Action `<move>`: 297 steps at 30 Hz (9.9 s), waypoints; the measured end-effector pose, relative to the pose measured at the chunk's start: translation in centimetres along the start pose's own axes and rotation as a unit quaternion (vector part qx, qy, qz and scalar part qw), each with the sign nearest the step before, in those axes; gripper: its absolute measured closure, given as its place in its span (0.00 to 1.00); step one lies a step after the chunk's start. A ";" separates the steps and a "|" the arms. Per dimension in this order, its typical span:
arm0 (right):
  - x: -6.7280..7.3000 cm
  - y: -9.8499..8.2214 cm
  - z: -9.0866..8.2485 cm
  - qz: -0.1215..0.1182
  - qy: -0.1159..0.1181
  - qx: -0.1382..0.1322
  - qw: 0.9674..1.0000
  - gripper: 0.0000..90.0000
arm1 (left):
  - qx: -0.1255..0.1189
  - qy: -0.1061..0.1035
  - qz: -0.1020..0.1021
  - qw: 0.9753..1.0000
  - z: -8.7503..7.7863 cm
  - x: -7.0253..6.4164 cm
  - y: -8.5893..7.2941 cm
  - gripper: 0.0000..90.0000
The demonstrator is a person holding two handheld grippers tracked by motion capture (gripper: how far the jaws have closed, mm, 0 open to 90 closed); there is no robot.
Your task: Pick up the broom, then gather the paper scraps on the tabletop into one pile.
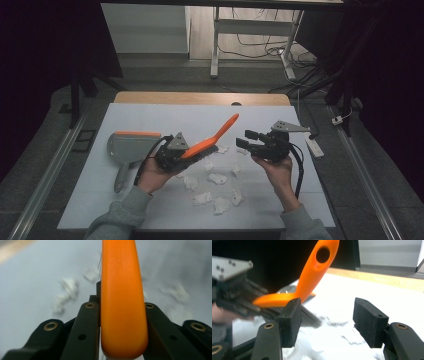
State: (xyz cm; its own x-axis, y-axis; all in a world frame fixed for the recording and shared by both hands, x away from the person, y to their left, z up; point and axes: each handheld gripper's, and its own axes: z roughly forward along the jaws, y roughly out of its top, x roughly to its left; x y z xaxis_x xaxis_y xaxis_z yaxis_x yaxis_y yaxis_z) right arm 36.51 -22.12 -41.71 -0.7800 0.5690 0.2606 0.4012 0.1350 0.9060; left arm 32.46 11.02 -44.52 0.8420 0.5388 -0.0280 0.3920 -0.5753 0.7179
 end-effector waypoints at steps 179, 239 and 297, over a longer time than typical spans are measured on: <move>-4.2 3.6 15.2 -0.233 -0.099 0.410 0.876 0.78 | -0.053 0.162 -0.141 0.975 -7.7 1.7 -14.0 0.34; 4.8 1.4 23.7 -0.001 0.018 0.331 0.944 0.78 | -0.051 0.158 -0.138 0.976 -7.4 2.1 -14.0 0.34; 3.7 -0.6 13.4 -0.001 -0.023 0.336 0.942 0.78 | -0.047 0.159 -0.135 0.977 -7.2 2.3 -14.2 0.34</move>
State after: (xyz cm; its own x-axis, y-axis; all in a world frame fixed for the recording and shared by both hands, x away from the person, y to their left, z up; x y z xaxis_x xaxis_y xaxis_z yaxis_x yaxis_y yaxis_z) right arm 39.86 -9.22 -45.78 -0.7652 0.6012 0.2304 0.6256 0.6097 0.4867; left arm 26.17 24.86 -49.80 0.5481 0.8362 -0.0186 0.5362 -0.3342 0.7751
